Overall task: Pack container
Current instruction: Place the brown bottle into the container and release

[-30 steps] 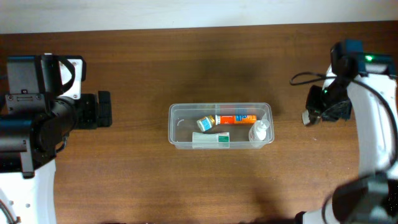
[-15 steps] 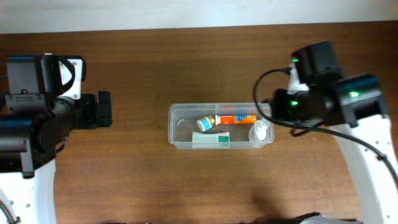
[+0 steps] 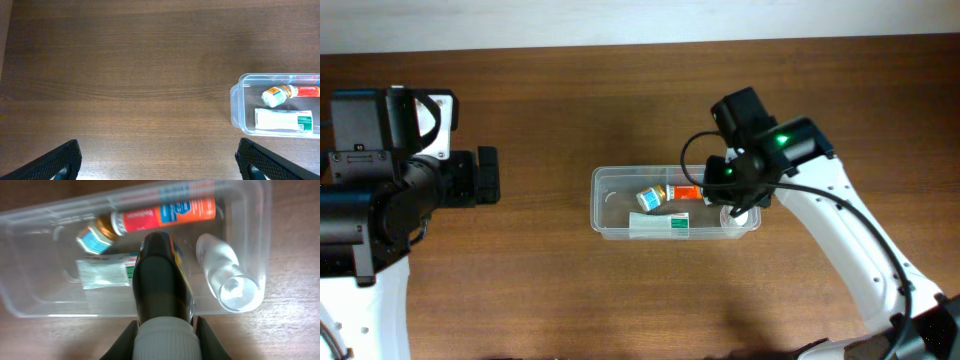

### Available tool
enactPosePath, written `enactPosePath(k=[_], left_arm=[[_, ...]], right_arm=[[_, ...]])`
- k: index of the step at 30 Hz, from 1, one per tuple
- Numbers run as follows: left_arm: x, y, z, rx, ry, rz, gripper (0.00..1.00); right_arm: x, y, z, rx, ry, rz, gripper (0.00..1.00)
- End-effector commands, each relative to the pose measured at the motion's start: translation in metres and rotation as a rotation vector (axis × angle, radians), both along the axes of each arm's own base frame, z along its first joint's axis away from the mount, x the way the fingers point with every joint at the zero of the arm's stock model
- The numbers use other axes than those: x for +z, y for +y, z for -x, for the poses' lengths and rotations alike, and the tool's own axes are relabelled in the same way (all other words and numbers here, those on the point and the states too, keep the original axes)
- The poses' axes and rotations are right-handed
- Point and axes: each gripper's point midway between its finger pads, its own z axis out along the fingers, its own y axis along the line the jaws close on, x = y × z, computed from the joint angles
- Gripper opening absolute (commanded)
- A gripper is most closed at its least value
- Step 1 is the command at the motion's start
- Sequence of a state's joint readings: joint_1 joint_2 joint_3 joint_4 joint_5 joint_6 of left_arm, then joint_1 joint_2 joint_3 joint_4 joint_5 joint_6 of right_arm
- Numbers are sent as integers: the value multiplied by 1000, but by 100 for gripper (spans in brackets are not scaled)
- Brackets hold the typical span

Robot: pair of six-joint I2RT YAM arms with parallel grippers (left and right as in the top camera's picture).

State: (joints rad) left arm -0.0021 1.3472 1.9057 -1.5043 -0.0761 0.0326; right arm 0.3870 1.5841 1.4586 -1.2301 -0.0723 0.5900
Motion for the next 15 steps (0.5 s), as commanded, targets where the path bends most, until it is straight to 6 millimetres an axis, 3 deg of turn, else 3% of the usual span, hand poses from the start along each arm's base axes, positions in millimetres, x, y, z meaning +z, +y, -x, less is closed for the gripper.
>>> enactPosePath(k=[1, 8, 12, 15], left_arm=[[2, 2, 1, 14, -8, 7, 99], [2, 2, 1, 14, -8, 7, 99], [2, 2, 1, 14, -8, 7, 99], [2, 2, 1, 14, -8, 7, 100]], right_arm=[[-17, -1, 5, -54, 25, 2, 12], [-57, -7, 8, -76, 31, 35, 11], [-59, -11, 8, -83, 27, 55, 13], [-59, -9, 8, -75, 22, 54, 20]])
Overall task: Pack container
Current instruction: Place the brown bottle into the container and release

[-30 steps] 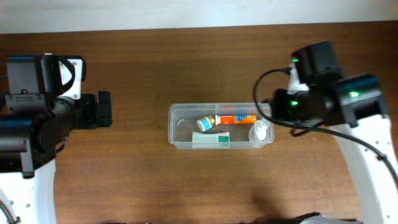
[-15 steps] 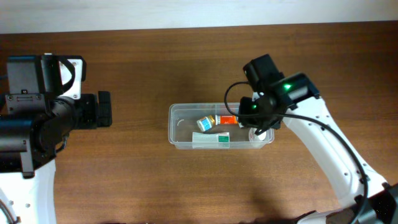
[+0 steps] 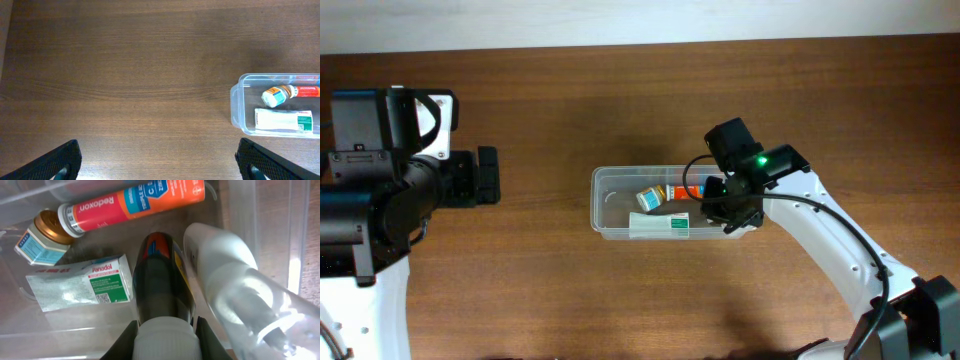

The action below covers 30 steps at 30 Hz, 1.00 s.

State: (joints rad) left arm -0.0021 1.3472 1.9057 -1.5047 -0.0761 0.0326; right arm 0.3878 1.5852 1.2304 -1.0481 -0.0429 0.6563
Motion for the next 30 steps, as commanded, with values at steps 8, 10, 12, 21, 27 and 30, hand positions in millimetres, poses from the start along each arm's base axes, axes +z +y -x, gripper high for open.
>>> enactPosePath(k=[8, 10, 12, 21, 27, 30], left_arm=[[2, 2, 1, 14, -9, 7, 99], [2, 2, 1, 14, -9, 7, 99], [2, 2, 1, 14, -9, 7, 99], [2, 2, 1, 14, -9, 7, 99], [2, 2, 1, 14, -9, 7, 99], [2, 2, 1, 14, -9, 7, 99]], right_arm=[[-2, 7, -1, 28, -34, 45, 21], [-9, 7, -1, 29, -17, 55, 22], [-15, 7, -1, 29, -1, 62, 21], [-20, 8, -4, 45, 4, 66, 51], [30, 16, -21, 119, -120, 30, 54], [68, 18, -25, 147, -178, 11, 55]])
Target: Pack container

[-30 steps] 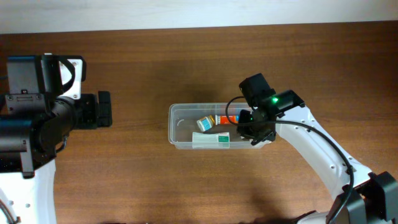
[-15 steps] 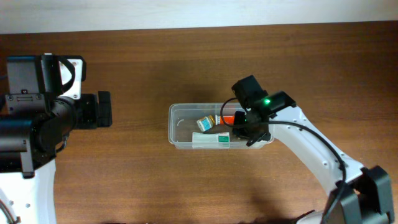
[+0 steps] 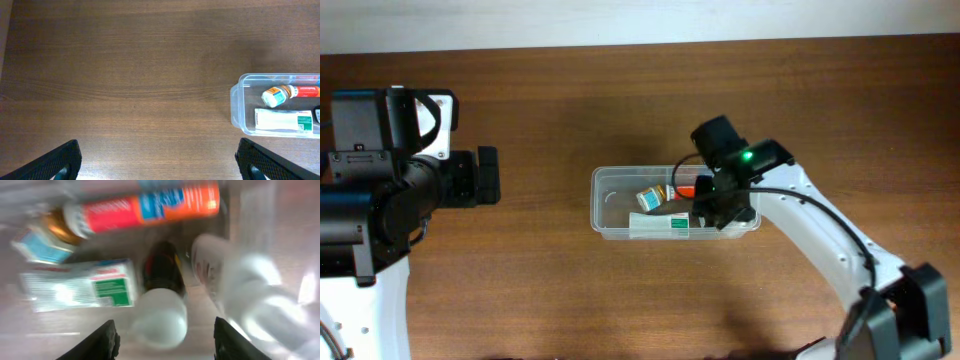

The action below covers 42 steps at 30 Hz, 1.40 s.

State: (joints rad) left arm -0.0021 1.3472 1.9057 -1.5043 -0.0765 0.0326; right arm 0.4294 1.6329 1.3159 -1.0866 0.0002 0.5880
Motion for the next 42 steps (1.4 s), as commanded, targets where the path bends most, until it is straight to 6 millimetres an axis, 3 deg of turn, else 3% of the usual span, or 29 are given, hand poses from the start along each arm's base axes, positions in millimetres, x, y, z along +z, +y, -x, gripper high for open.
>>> enactPosePath(k=[1, 6, 9, 11, 12, 15, 19, 25, 28, 34, 37, 42], left_arm=[[2, 1, 1, 14, -8, 7, 99], [2, 2, 1, 14, -8, 7, 99], [2, 1, 1, 14, -8, 7, 99], [2, 1, 1, 14, -8, 7, 99], [2, 1, 1, 14, -8, 7, 99], [2, 1, 1, 14, -8, 7, 100], [2, 1, 1, 14, -8, 7, 99], [2, 1, 1, 14, -8, 7, 99], [2, 1, 1, 14, -8, 7, 99], [2, 1, 1, 14, -8, 7, 99], [2, 1, 1, 14, -8, 7, 99], [2, 2, 1, 14, -8, 7, 99]], right_arm=[[74, 8, -15, 67, -172, -49, 55], [146, 5, -10, 190, -274, -50, 56], [198, 1, 1, 232, -364, -67, 64], [224, -1, 4, 230, -423, -89, 75], [237, -1, 5, 228, -459, -100, 99], [265, -2, 12, 229, -525, -134, 98], [278, -3, 22, 237, -556, -162, 98], [302, -58, 22, 87, -684, 0, 98], [324, -87, 43, 51, -775, 60, 98], [356, -118, 79, 163, -927, 205, 98], [350, -141, 94, 74, -943, 232, 98], [299, -153, 97, 0, -955, 211, 98]])
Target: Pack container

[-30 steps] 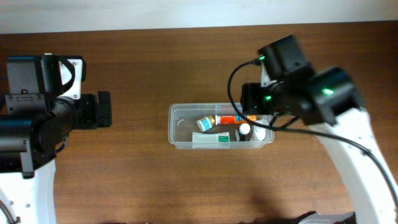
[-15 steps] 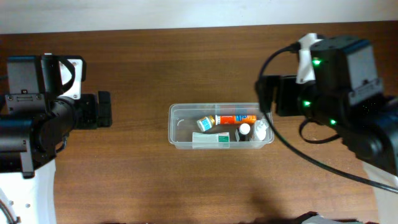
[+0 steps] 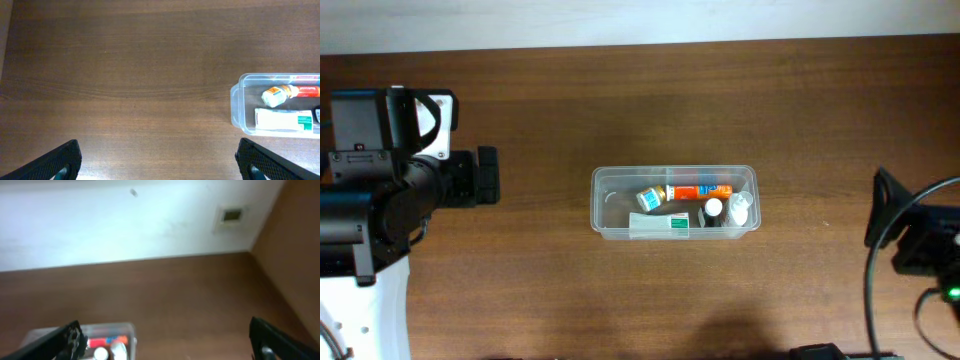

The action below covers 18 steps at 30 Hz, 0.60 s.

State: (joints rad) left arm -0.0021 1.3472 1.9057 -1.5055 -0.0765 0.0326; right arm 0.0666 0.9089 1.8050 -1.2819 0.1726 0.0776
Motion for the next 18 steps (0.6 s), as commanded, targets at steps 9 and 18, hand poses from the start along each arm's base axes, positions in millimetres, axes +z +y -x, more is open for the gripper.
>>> enactPosePath(k=[9, 18], left_arm=[[2, 2, 1, 14, -10, 7, 99], [2, 1, 1, 14, -10, 7, 99]], right_arm=[[-196, 20, -10, 117, 138, -82, 98], [-295, 31, 5, 169, 151, -112, 98]])
